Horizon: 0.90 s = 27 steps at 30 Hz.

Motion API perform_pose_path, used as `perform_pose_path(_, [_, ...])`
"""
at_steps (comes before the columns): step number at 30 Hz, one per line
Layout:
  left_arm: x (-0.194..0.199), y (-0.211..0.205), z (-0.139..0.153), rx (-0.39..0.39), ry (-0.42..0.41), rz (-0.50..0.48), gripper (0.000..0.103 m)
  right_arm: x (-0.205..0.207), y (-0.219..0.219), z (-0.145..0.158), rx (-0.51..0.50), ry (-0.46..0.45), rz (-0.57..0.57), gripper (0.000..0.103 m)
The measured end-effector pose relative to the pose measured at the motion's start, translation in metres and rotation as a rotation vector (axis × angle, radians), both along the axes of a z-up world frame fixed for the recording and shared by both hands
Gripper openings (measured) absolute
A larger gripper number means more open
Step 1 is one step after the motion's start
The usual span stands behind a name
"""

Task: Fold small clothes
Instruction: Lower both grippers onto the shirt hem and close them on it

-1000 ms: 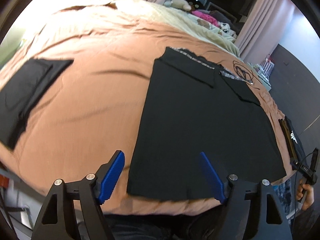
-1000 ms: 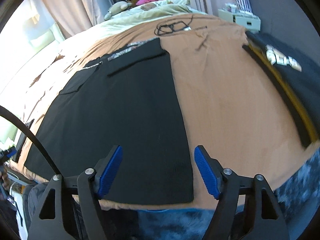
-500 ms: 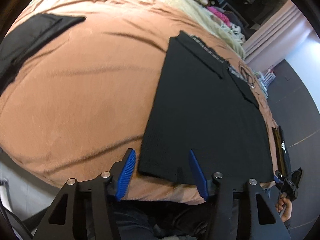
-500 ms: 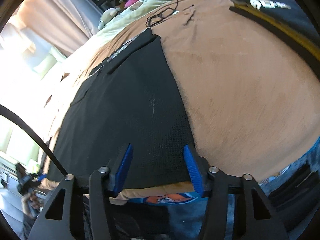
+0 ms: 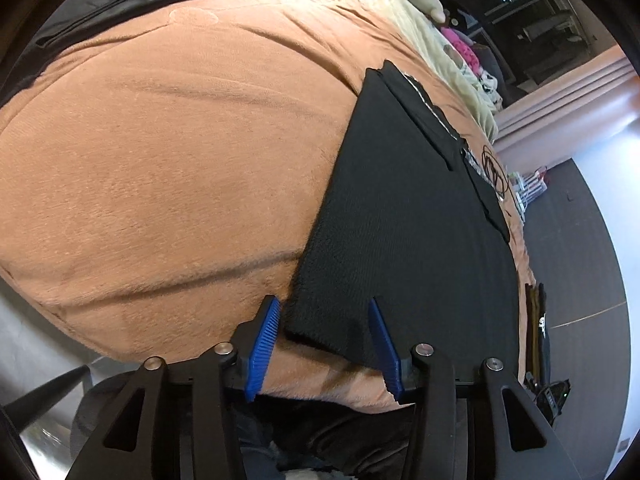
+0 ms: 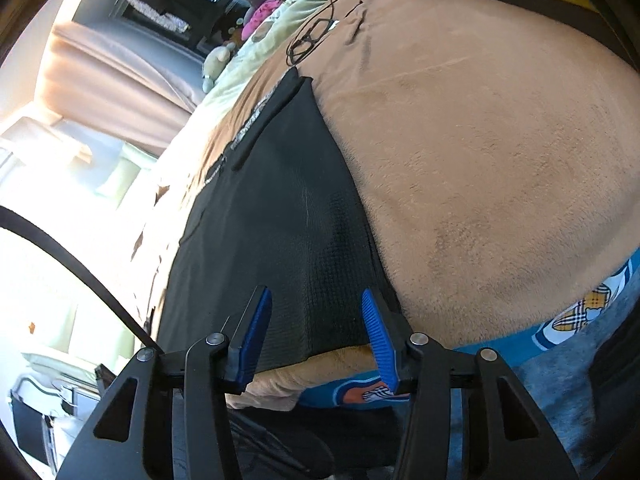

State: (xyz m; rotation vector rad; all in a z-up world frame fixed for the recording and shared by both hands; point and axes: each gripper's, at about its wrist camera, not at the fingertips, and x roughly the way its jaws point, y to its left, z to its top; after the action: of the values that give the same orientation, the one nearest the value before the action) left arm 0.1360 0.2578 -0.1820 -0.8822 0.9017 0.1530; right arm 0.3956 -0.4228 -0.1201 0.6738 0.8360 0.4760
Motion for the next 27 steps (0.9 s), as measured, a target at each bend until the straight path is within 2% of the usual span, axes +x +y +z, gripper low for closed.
perform_pose_path(2, [0.003, -0.002, 0.000, -0.012, -0.003, 0.001, 0.048, 0.000, -0.002, -0.004, 0.023, 0.003, -0.008, 0.044])
perform_pose_path(4, [0.004, -0.003, 0.000, -0.016, -0.004, 0.004, 0.048, -0.003, -0.005, -0.003, 0.012, 0.000, -0.035, 0.040])
perform_pose_path(7, [0.004, -0.001, -0.001, -0.020, -0.005, 0.010, 0.048, -0.010, -0.013, 0.005, -0.016, -0.034, -0.071, 0.041])
perform_pose_path(11, [0.003, 0.000, -0.004, -0.035, -0.013, 0.039, 0.048, -0.006, -0.020, -0.004, -0.009, 0.003, -0.085, 0.041])
perform_pose_path(14, [0.003, -0.001, -0.004, -0.029, -0.012, 0.049, 0.048, -0.005, -0.015, -0.017, 0.031, 0.032, -0.069, 0.041])
perform_pose_path(22, [0.003, -0.001, -0.005, -0.050, -0.021, 0.071, 0.048, 0.002, -0.007, -0.032, 0.160, 0.029, -0.048, 0.041])
perform_pose_path(24, [0.004, 0.001, -0.006, -0.049, -0.023, 0.083, 0.045, 0.006, -0.009, -0.038, 0.174, 0.026, -0.059, 0.041])
perform_pose_path(25, [0.005, 0.002, -0.006, -0.044, -0.016, 0.091, 0.037, 0.009, -0.009, -0.039, 0.180, 0.025, -0.066, 0.039])
perform_pose_path(27, [0.004, 0.008, -0.007, -0.051, -0.001, 0.120, 0.020, 0.012, -0.008, -0.040, 0.178, 0.025, -0.090, 0.027])
